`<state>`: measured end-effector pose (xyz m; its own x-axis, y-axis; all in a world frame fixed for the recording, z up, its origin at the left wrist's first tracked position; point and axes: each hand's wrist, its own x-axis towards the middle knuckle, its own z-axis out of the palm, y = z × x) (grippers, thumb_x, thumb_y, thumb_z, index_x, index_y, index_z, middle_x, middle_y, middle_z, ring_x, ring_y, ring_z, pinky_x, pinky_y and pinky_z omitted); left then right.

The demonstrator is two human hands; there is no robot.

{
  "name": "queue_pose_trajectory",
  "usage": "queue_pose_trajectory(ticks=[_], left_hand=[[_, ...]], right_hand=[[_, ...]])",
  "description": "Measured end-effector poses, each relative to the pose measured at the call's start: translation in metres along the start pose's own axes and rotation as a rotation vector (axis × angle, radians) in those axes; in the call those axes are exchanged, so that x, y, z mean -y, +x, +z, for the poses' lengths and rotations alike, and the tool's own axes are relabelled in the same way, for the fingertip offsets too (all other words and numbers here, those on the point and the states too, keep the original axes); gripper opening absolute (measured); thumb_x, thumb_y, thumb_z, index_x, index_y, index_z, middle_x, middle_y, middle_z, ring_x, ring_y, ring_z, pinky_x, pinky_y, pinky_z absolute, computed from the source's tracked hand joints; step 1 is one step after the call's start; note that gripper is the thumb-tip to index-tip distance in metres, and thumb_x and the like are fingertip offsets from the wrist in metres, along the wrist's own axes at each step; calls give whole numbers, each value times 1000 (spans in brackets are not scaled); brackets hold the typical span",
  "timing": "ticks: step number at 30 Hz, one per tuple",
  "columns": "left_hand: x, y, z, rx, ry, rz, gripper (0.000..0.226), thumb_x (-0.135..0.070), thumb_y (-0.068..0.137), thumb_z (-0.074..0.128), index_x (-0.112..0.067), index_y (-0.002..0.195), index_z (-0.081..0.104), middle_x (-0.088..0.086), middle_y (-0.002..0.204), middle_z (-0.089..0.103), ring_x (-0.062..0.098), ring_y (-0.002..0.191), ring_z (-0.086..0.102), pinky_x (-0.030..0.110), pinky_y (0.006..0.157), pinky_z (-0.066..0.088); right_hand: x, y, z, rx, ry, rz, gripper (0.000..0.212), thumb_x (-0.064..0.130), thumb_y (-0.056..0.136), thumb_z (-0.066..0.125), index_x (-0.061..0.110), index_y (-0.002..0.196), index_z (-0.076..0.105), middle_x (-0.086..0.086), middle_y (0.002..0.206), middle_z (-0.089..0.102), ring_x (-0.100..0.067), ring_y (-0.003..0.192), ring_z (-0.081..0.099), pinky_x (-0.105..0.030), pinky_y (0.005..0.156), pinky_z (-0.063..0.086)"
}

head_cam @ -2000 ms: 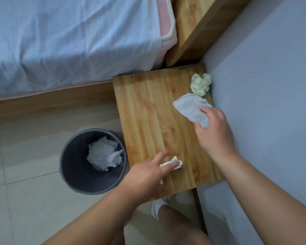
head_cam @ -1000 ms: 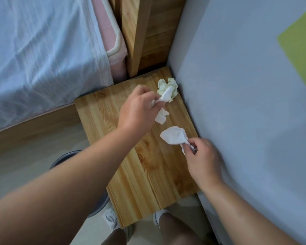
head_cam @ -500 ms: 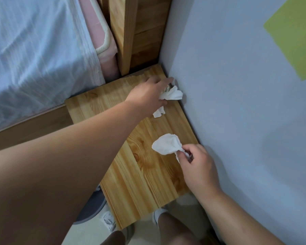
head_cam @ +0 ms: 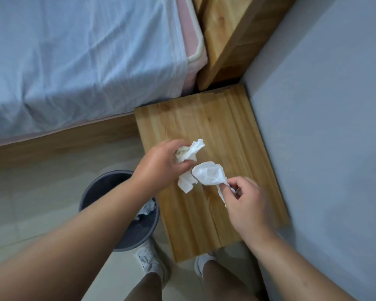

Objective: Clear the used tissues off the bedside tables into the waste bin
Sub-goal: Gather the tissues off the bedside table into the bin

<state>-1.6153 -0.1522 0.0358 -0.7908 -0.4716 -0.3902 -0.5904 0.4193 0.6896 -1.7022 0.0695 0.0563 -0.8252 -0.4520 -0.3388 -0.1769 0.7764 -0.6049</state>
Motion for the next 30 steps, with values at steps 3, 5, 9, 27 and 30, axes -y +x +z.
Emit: queue_pose_trajectory(ticks=[3,5,9,27,30], left_hand=[[41,-56,-16,-61,-207,-121,40,-53,88,75,-44,127,67,-25,106,68,-3,96,66,20,76,49],[71,-90,-22,-124,-353,-209,34,-48,89,79,-42,122,71,-21,105,75,0,96,70,21,78,55],[129,-151,-21,-234,-530,-420,21,-37,92,79,-44,110,71,-25,98,77,1,87,73,16,69,54],[262,-210,35,-292,-988,-899,59,-40,91,82,-26,143,59,-4,132,61,21,115,67,38,81,67],[274,-212,41,-416,-718,-842,38,-37,93,78,-26,128,70,-2,120,71,20,107,71,39,82,64]], right_hand=[[25,-11,20,41,12,-58,15,38,91,68,34,78,60,24,92,60,-4,76,61,-23,54,44],[42,-19,37,75,21,-116,15,37,91,66,33,79,59,21,89,61,-6,75,60,-15,54,39],[71,-36,78,157,49,-182,17,41,90,62,27,79,60,19,89,60,-10,73,58,-19,56,39],[70,-56,276,662,-298,94,38,43,97,59,16,122,68,10,95,69,-7,76,59,-32,70,51],[58,-44,278,667,-363,104,37,37,98,58,15,128,65,8,95,68,-10,77,57,-28,65,47]])
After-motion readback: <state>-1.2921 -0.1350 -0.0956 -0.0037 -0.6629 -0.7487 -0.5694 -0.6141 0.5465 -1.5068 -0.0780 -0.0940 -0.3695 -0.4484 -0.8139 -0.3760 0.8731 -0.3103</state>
